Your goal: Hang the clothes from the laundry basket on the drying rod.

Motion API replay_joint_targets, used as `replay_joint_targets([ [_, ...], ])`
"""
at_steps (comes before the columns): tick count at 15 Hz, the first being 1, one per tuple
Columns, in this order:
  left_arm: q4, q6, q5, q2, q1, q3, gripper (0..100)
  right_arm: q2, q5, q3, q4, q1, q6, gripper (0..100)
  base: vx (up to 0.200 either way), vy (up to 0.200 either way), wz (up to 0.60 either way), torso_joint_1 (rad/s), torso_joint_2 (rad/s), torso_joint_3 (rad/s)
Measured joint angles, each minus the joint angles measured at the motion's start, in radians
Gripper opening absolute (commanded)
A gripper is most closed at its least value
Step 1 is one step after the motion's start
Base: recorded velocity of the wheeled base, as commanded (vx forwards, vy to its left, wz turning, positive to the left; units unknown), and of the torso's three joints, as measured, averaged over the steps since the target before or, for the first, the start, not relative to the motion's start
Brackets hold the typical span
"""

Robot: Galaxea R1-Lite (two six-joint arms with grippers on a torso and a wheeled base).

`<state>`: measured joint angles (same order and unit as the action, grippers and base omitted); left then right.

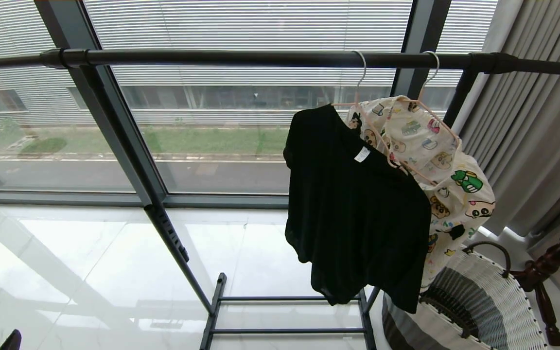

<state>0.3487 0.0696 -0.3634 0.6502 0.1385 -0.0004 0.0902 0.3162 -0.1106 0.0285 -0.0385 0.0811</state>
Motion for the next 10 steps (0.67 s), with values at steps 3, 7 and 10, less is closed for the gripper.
replay_joint_targets([
  [3, -0.067, 0.022, 0.001, -0.102, -0.058, 0.000, 100, -0.020, -0.006, 0.072, -0.016, 0.000, -0.012, 100, 0.000, 0.000, 0.00, 0.000, 0.00, 0.000],
  [7, -0.124, 0.145, 0.016, -0.229, -0.139, 0.000, 100, -0.026, 0.003, 0.087, -0.023, 0.000, -0.043, 100, 0.000, 0.000, 0.00, 0.000, 0.00, 0.000],
  [10, -0.231, 0.194, 0.034, -0.436, -0.208, 0.000, 100, -0.027, 0.003, 0.090, -0.033, 0.000, -0.017, 100, 0.000, 0.000, 0.00, 0.000, 0.00, 0.000],
])
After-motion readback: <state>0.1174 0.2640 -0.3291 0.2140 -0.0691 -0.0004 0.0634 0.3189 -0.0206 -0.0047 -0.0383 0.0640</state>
